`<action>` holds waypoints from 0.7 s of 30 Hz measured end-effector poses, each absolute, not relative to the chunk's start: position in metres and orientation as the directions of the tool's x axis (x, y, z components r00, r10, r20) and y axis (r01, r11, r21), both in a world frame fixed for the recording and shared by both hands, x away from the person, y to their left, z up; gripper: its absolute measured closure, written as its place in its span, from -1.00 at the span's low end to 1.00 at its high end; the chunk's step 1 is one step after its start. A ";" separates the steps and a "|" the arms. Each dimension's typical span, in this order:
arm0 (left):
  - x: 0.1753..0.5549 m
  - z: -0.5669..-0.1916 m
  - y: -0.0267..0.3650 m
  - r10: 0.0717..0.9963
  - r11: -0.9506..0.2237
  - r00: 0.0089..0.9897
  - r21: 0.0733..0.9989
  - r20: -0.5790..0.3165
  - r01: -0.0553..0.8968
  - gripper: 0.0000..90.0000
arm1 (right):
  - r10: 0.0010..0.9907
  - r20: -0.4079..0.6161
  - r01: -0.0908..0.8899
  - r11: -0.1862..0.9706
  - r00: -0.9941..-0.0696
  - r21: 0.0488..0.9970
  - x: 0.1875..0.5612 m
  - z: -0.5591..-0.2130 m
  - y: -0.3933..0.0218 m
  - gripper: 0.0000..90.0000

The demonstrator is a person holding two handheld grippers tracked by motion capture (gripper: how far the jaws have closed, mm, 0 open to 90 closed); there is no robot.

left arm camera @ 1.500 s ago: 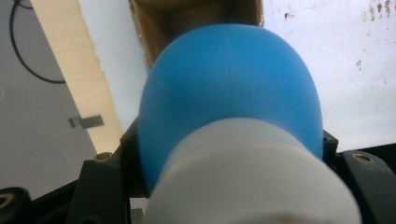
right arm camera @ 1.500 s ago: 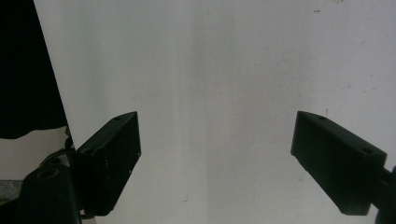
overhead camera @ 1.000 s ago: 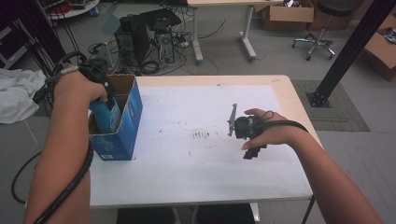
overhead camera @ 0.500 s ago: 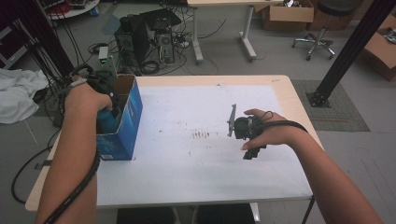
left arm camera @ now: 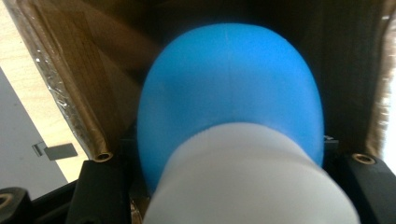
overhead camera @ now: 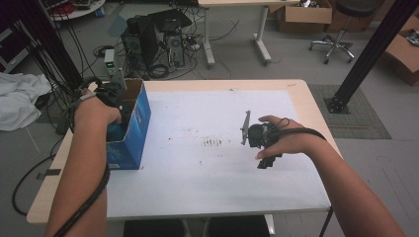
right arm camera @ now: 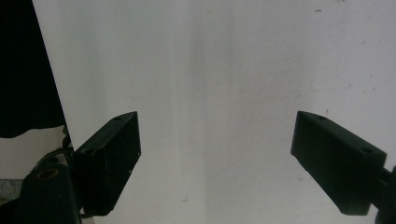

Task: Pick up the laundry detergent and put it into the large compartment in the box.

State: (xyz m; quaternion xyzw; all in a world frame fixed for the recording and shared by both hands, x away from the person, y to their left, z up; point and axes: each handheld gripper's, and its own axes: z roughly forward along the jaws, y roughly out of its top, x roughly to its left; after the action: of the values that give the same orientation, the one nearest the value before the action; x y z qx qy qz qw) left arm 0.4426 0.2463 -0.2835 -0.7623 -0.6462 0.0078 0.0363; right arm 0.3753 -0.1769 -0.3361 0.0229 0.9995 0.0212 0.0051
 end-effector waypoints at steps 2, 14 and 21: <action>0.443 -0.286 0.247 0.986 -0.162 0.165 -0.068 0.036 0.984 -0.15 | 0.046 -0.009 0.045 0.998 -0.999 0.042 0.375 -0.336 -0.177 -0.65; 0.440 -0.290 0.251 0.988 -0.153 0.153 -0.045 0.017 0.987 -0.15 | 0.046 -0.009 0.046 0.998 -0.999 0.043 0.374 -0.337 -0.176 -0.65; 0.438 -0.291 0.252 0.989 -0.149 0.150 -0.046 0.014 0.988 -0.15 | 0.046 -0.004 0.046 0.998 -0.999 0.041 0.374 -0.337 -0.176 -0.65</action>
State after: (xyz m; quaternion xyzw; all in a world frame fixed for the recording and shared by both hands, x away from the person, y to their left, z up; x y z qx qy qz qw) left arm 0.4377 0.2523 -0.2906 -0.7579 -0.6519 0.0097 0.0219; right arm 0.3736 -0.1759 -0.3370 0.0228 0.9995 0.0204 0.0022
